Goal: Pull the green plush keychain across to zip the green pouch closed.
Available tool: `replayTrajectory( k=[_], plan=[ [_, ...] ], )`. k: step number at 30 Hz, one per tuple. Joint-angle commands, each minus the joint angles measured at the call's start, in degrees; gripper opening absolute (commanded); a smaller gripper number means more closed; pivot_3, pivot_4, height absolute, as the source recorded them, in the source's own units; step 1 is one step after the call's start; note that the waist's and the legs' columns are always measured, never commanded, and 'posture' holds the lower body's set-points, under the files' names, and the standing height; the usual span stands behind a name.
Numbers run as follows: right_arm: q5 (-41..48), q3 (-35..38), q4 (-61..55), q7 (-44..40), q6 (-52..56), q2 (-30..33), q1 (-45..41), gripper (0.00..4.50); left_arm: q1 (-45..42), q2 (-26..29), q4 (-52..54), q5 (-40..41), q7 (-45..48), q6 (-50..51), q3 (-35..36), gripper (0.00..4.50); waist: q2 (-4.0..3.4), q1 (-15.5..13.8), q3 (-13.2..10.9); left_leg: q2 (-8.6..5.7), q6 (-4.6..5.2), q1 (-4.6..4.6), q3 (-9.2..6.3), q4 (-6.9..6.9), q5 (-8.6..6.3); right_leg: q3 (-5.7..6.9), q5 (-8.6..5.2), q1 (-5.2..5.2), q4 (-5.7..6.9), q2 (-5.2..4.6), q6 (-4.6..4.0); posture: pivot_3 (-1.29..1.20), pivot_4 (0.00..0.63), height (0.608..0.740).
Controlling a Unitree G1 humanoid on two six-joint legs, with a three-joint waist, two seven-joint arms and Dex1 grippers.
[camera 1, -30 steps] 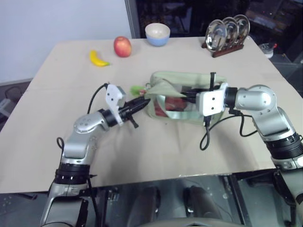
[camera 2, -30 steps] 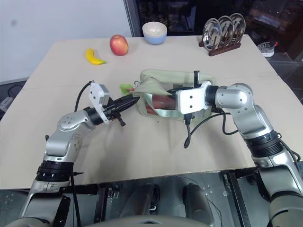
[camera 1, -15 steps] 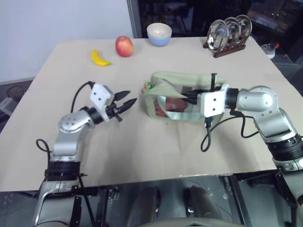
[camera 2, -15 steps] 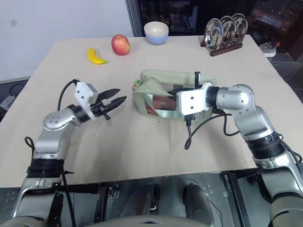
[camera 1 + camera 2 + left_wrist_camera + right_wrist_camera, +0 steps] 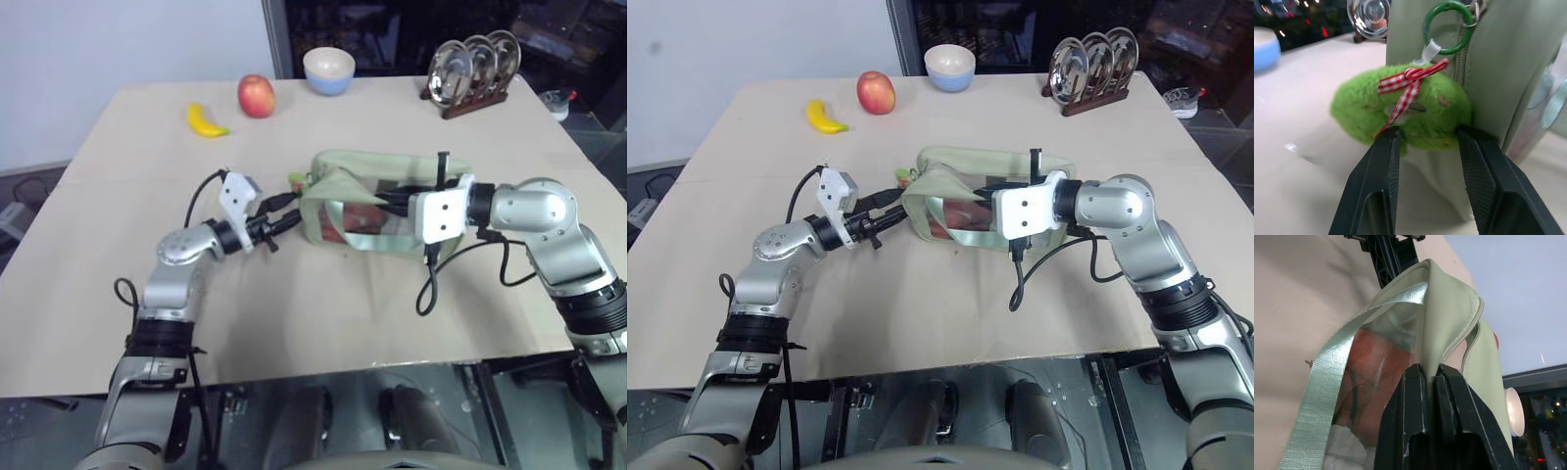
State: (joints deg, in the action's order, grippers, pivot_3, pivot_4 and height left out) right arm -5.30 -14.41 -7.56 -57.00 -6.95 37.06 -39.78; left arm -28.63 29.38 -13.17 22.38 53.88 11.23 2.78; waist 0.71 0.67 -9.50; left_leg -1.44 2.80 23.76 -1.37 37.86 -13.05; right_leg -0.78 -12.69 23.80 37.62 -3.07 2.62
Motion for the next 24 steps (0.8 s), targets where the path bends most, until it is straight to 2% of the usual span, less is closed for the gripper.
replayTrajectory(
  k=[1, 7, 14, 15, 16, 17, 18, 24],
  plan=[
    [0.8, 1.1, -2.3, 0.3, 0.1, 0.3, -0.1, 0.00, -1.7, 0.8, 1.4, 3.8, 3.1, 4.2, 1.6, 1.89, 0.00, 0.0, 0.0, 0.00, 0.00, 0.00, 0.00, 0.00, 0.00, 0.00, 0.00, 0.00, 0.00, 0.02, 0.00, 0.00, 0.150, 0.740],
    [0.7, 1.0, -1.8, 0.3, -0.1, 0.2, -0.3, 0.00, -4.8, -0.1, -2.1, 2.0, 4.9, 4.1, 0.4, 1.89, 0.01, 0.0, 0.0, 0.01, 0.00, 0.00, -0.01, 0.00, 0.00, 0.01, 0.00, 0.00, 0.00, 0.17, 0.00, 0.00, 0.150, 0.740],
    [0.8, 0.9, -1.4, 0.2, -0.2, 0.3, -0.7, 0.00, -9.4, -3.6, -9.8, -4.9, 1.3, -1.6, -2.3, 1.89, 0.01, -0.1, 0.0, -0.02, 0.00, 0.00, 0.00, 0.00, 0.00, 0.01, 0.00, 0.00, -0.01, 0.21, 0.00, 0.00, 0.150, 0.740],
    [0.7, 1.0, -1.4, 0.1, -0.1, 0.3, -0.7, 0.00, -9.3, -3.4, -10.2, -6.1, 1.2, -3.5, -2.7, 1.36, 0.01, 0.0, 0.0, -0.02, 0.00, 0.00, 0.01, 0.00, 0.00, 0.00, 0.00, 0.00, -0.01, 0.21, 0.00, 0.00, 0.150, 0.740],
    [0.7, 1.0, -1.5, 0.1, 0.0, 0.4, -0.7, 0.00, -9.2, -3.2, -10.4, -7.1, 0.9, -5.5, -2.6, 1.11, 0.01, 0.0, 0.0, -0.01, 0.00, 0.00, 0.01, 0.00, 0.00, -0.01, 0.00, 0.00, -0.01, 0.21, 0.00, 0.00, 0.150, 0.740],
    [0.7, 1.0, -1.6, 0.1, 0.1, 0.4, -0.7, 0.00, -9.2, -2.7, -10.5, -8.3, 0.2, -7.8, -2.4, 0.52, 0.01, -0.1, 0.0, -0.01, 0.00, 0.01, 0.01, 0.00, 0.00, -0.01, 0.00, 0.00, -0.01, 0.20, 0.00, 0.00, 0.150, 0.740],
    [0.7, 1.0, -1.6, 0.1, 0.1, 0.5, -0.6, 0.00, -9.3, -1.8, -10.9, -10.3, -0.9, -11.3, -2.5, 0.19, 0.01, -0.1, 0.0, -0.01, 0.00, 0.01, 0.01, 0.00, 0.00, -0.01, 0.00, 0.00, -0.01, 0.19, 0.00, 0.00, 0.150, 0.740],
    [0.5, 1.0, -1.2, 0.3, 0.0, 0.4, -0.8, 0.00, -14.0, 8.7, -14.9, -30.6, -11.8, -39.5, -6.9, 0.09, 0.05, -0.1, 0.0, 0.01, -0.01, 0.04, 0.00, -0.06, 0.00, -0.04, 0.00, 0.09, -0.02, 0.01, -0.01, 0.00, 0.150, 0.740]
  ],
)
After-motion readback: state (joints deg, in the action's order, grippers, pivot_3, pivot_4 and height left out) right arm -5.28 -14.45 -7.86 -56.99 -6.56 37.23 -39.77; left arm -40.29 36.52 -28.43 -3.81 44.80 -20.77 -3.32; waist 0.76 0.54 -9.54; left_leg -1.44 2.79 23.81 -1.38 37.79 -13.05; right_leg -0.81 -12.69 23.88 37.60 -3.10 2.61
